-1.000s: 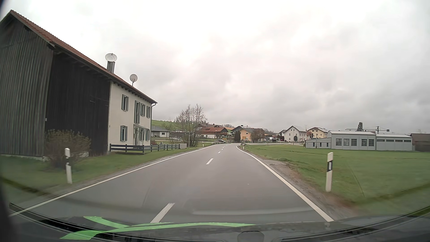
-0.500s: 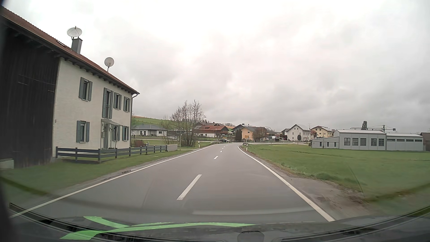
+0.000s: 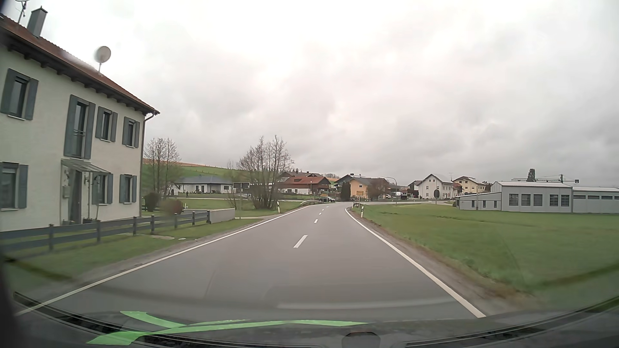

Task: Follow the waypoints while adhering to traffic rules and regulations

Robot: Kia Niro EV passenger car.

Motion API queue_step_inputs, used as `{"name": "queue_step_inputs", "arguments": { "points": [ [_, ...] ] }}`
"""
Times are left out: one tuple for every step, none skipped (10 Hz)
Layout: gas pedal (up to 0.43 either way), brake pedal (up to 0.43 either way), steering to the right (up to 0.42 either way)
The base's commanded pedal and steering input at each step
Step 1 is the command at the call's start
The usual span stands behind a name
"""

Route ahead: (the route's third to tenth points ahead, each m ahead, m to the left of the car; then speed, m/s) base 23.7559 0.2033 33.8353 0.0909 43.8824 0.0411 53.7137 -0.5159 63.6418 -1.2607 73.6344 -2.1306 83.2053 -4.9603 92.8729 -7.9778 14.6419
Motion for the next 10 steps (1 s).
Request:
{"name": "queue_step_inputs", "arguments": {
  "points": [
    [0.0, 0.0, 0.002],
    [0.0, 0.0, 0.001],
    [0.0, 0.0, 0.0],
    [0.0, 0.0, -0.002],
    [0.0, 0.0, -0.003],
    [0.0, 0.0, -0.003],
    [0.008, 0.0, -0.003],
    [0.008, 0.0, -0.003],
    [0.008, 0.0, -0.003],
    [0.008, 0.0, -0.003]
  ]
}}
